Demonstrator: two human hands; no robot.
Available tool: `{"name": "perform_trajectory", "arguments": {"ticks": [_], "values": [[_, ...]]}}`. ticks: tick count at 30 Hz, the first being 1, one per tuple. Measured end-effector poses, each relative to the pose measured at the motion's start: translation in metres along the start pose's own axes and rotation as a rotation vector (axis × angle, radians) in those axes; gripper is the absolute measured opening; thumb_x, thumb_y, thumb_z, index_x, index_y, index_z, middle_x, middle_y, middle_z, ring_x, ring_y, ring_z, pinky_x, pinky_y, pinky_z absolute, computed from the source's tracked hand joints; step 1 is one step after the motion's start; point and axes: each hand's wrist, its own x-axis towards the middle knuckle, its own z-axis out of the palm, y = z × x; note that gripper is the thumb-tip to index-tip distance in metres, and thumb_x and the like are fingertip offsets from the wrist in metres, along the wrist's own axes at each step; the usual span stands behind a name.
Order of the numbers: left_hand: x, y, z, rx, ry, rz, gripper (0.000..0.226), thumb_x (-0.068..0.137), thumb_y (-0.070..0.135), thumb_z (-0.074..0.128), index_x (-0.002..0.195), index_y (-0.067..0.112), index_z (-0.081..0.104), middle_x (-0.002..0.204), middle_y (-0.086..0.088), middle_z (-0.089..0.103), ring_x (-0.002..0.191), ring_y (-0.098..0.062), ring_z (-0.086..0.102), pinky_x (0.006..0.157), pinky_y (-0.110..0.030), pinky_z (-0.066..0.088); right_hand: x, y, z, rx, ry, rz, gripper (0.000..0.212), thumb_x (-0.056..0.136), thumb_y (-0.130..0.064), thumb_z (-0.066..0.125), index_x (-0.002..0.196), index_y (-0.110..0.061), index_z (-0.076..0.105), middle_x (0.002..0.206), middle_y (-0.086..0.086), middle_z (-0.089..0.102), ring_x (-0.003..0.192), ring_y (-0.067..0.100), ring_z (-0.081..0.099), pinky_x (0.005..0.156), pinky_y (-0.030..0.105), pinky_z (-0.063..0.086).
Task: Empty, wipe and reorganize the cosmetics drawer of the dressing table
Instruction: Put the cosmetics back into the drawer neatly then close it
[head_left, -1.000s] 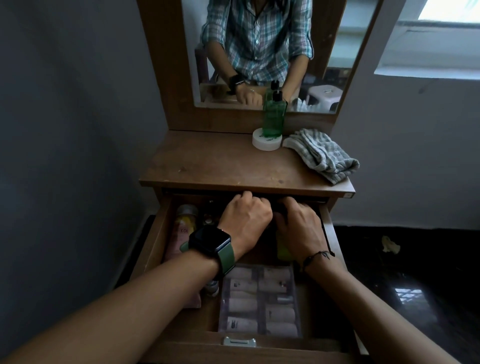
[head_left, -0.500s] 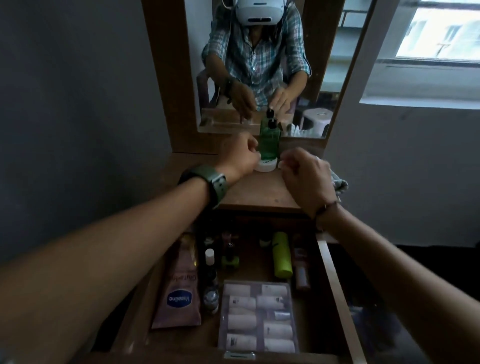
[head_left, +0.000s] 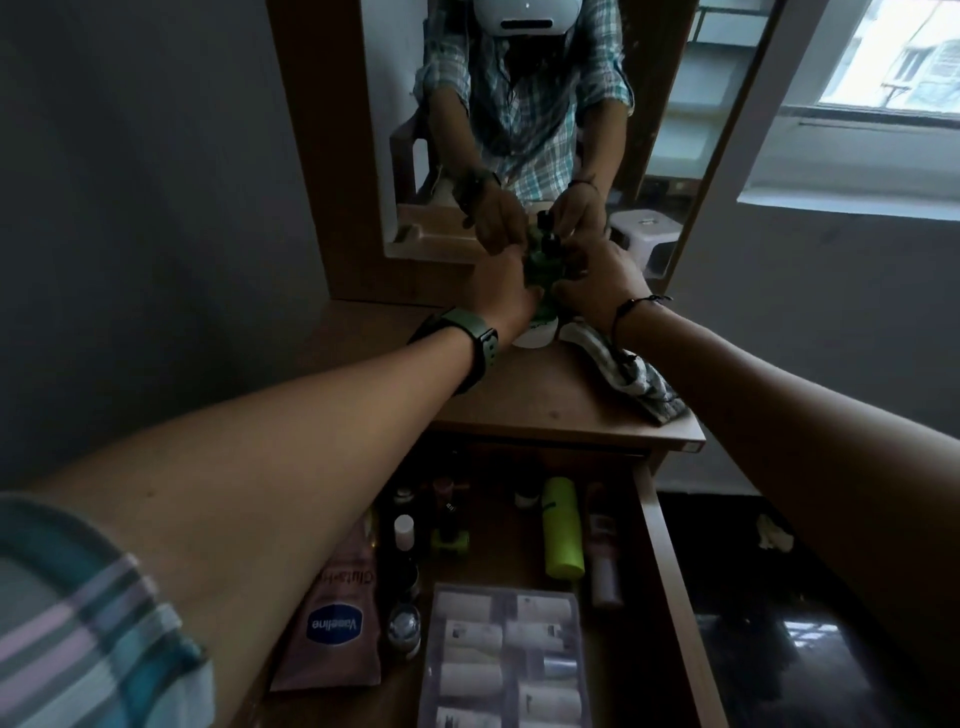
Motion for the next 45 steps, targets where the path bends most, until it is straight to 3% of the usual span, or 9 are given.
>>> {"name": "perform_trajectory", "arguments": {"ticks": [6,9,11,15,20,25,36,45], "values": [[-0.016,0.006,-0.012,-0.033,0.073,0.098,0.024,0.089,0.012,0.056,0.109,0.0,0.061,0.111,-0.02,0.065,0.104,-0.033,0.06,0.079,-0.031,0.044,-0.019,-0.002,-0.007,0.028,0.12,-0.111,0.035,0.076,-0.012,0.064,0.111,-0.006,0.059,0.11,0.016,0.062,0.099,0.032,0.059,0.086,0.043,0.049],[-0.046,0.009,-0.034,-0.055,0.079,0.204,0.025,0.085,0.008,0.061,0.108,0.0,0.058,0.106,-0.015,0.066,0.095,-0.023,0.061,0.079,-0.03,0.045,-0.055,-0.012,-0.018,0.085,0.179,-0.183,0.032,0.075,-0.01,0.067,0.107,-0.006,0.061,0.097,0.008,0.068,0.088,0.023,0.062,0.08,0.03,0.048],[-0.075,0.01,-0.048,-0.047,0.036,0.27,0.031,0.082,0.007,0.064,0.111,0.002,0.056,0.101,-0.011,0.067,0.088,-0.016,0.059,0.073,-0.024,0.043,-0.089,-0.018,-0.022,0.098,0.202,-0.213,0.032,0.074,-0.012,0.07,0.105,-0.006,0.062,0.087,-0.001,0.063,0.077,0.014,0.057,0.071,0.019,0.041],[-0.125,0.002,-0.057,0.055,-0.188,0.3,0.034,0.08,0.008,0.066,0.113,0.007,0.059,0.1,-0.01,0.07,0.091,-0.021,0.064,0.076,-0.028,0.045,-0.151,-0.014,-0.011,0.143,0.117,-0.179,0.029,0.071,-0.009,0.073,0.099,-0.006,0.064,0.079,-0.004,0.059,0.069,0.01,0.054,0.066,0.022,0.044],[-0.15,-0.02,-0.029,0.16,-0.368,0.191,0.026,0.082,0.01,0.062,0.108,0.009,0.065,0.105,-0.011,0.068,0.098,-0.025,0.062,0.087,-0.035,0.05,-0.185,0.009,0.03,0.149,-0.041,-0.029,0.031,0.071,-0.011,0.074,0.1,-0.01,0.064,0.089,0.007,0.07,0.081,0.022,0.065,0.073,0.032,0.051],[-0.158,-0.033,-0.006,0.238,-0.409,0.075,0.026,0.085,0.014,0.057,0.11,0.009,0.064,0.109,-0.016,0.068,0.105,-0.033,0.061,0.09,-0.041,0.05,-0.192,0.017,0.054,0.156,-0.117,0.118,0.031,0.076,-0.011,0.072,0.106,-0.011,0.063,0.096,0.008,0.07,0.089,0.023,0.066,0.08,0.032,0.053],[-0.156,-0.037,-0.005,0.298,-0.344,-0.029,0.02,0.09,0.005,0.05,0.105,0.002,0.063,0.101,-0.019,0.067,0.096,-0.035,0.063,0.083,-0.043,0.053,-0.179,0.007,0.071,0.085,-0.185,0.117,0.032,0.083,-0.013,0.065,0.115,-0.012,0.06,0.109,0.009,0.069,0.102,0.023,0.063,0.079,0.024,0.046],[-0.156,-0.032,-0.006,0.297,-0.297,-0.014,0.025,0.089,0.003,0.049,0.111,0.005,0.061,0.108,-0.017,0.066,0.103,-0.036,0.061,0.087,-0.044,0.052,-0.181,0.001,0.066,-0.021,-0.195,0.038,0.031,0.087,-0.013,0.057,0.117,-0.01,0.051,0.11,0.011,0.065,0.102,0.029,0.06,0.079,0.033,0.044]]}}
